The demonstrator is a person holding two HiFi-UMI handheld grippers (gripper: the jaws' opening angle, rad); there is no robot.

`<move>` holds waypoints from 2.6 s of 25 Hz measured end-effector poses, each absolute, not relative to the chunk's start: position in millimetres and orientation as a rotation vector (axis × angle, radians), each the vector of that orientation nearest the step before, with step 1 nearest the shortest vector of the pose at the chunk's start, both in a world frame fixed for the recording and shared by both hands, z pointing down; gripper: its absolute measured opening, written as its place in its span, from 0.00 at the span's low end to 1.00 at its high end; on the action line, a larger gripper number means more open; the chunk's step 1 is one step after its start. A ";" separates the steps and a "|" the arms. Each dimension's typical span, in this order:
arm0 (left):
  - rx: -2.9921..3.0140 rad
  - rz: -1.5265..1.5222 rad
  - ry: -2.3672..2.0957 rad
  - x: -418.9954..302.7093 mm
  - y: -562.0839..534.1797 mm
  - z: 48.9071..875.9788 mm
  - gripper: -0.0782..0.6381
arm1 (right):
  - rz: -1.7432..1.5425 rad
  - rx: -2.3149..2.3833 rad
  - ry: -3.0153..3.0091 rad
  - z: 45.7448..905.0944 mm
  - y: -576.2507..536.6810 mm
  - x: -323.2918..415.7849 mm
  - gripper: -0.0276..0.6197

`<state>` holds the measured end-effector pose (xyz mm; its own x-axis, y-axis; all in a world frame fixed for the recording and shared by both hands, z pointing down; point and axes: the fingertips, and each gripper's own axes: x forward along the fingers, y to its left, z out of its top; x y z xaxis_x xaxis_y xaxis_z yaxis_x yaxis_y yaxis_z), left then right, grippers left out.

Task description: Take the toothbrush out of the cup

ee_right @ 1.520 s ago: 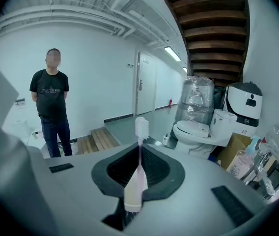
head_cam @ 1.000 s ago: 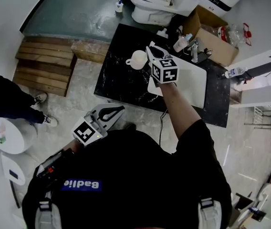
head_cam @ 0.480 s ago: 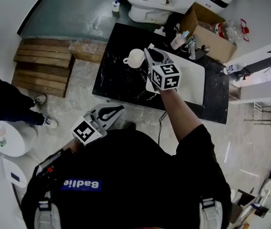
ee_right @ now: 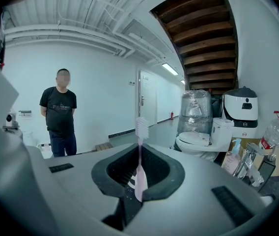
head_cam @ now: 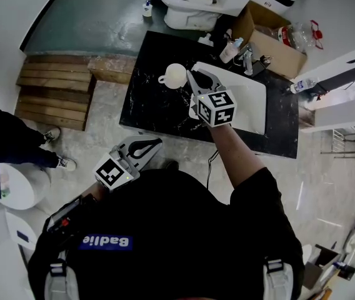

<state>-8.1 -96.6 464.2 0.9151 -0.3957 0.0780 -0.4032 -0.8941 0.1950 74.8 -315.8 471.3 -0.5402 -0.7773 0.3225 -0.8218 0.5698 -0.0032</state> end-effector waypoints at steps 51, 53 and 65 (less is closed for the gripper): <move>2.902 0.052 -0.515 17.0 -82.1 453.4 0.12 | 0.210 1.194 -2.651 460.3 -136.9 61.0 0.09; 2.907 0.055 -0.508 18.2 -80.8 453.2 0.12 | 0.216 1.198 -2.658 458.1 -131.7 62.2 0.09; 2.919 0.066 -0.462 25.1 -76.1 450.1 0.12 | 0.201 1.221 -2.688 462.7 -102.0 74.8 0.09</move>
<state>25.1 -76.1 450.1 0.9505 -0.3021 0.0724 -0.3103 -0.9344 0.1748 74.8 -102.0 462.7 -0.6455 -0.7312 0.2205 -0.7559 0.6529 -0.0476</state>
